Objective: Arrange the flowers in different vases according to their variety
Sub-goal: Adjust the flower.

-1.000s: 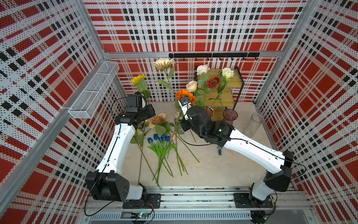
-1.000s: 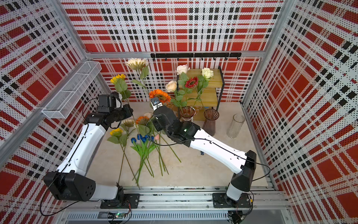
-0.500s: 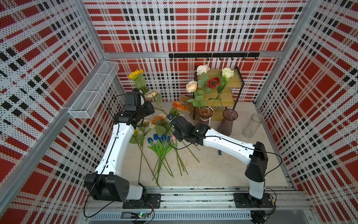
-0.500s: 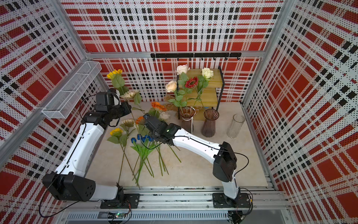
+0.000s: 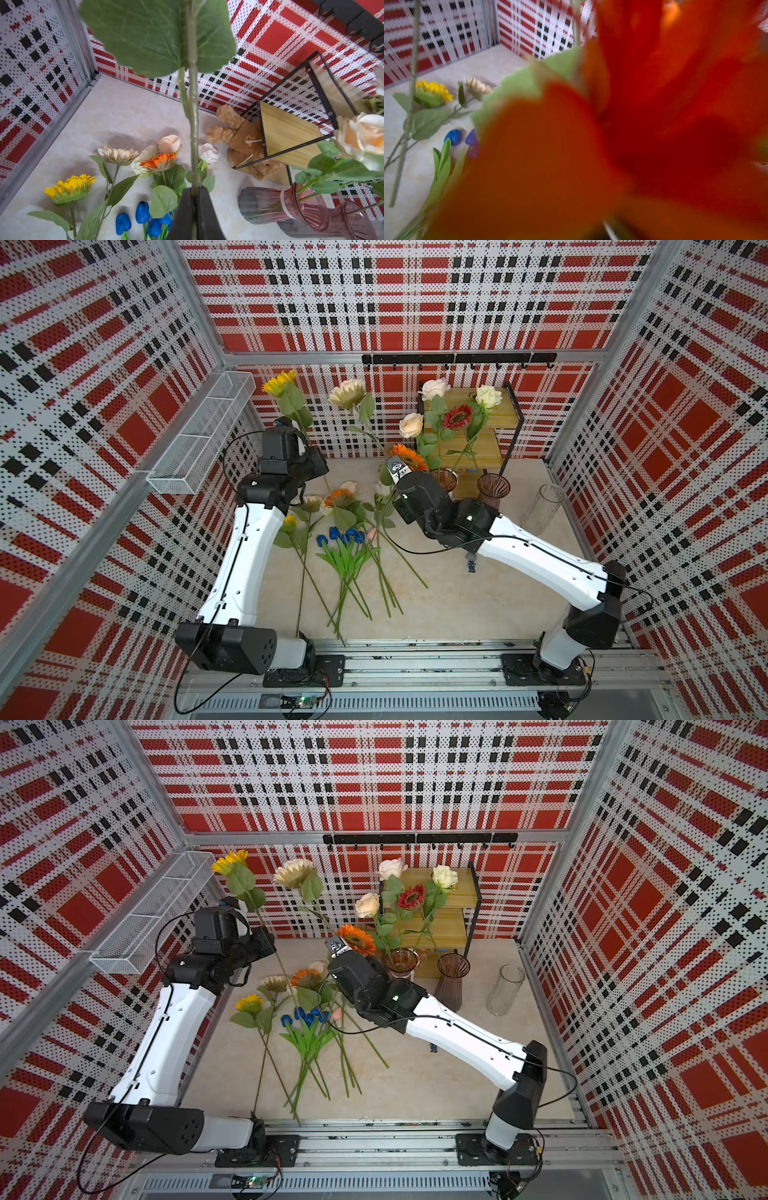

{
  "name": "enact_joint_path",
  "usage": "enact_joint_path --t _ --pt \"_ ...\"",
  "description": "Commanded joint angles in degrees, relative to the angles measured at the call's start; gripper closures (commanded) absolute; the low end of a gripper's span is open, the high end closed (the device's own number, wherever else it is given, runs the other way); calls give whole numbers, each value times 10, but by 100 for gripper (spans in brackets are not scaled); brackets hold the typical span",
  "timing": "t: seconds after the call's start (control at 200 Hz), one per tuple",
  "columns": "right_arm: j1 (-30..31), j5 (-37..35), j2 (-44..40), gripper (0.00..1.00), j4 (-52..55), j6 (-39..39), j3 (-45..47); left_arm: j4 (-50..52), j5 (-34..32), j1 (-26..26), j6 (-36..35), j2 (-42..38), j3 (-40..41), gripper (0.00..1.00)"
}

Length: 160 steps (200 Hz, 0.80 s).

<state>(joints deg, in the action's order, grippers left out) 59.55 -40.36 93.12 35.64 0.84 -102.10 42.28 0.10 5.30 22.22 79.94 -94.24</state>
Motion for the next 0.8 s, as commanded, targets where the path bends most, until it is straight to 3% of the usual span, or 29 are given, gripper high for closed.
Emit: enact_joint_path --t 0.0,0.225,0.436,0.611,0.797 --pt "3 -97 -74 100 -92 -50 28 4 -21 18 -9 -5 -16 100" --pt "-27 -98 -182 100 -159 -40 101 3 -45 62 -9 22 -47 100" --pt "-51 79 -191 100 -139 -24 92 3 -54 101 -9 53 -91 100" --pt "-51 162 -177 100 -130 -2 99 3 -60 114 -5 59 -104 100" --pt "-80 84 -218 100 -155 11 127 2 -66 129 -9 52 -104 100"
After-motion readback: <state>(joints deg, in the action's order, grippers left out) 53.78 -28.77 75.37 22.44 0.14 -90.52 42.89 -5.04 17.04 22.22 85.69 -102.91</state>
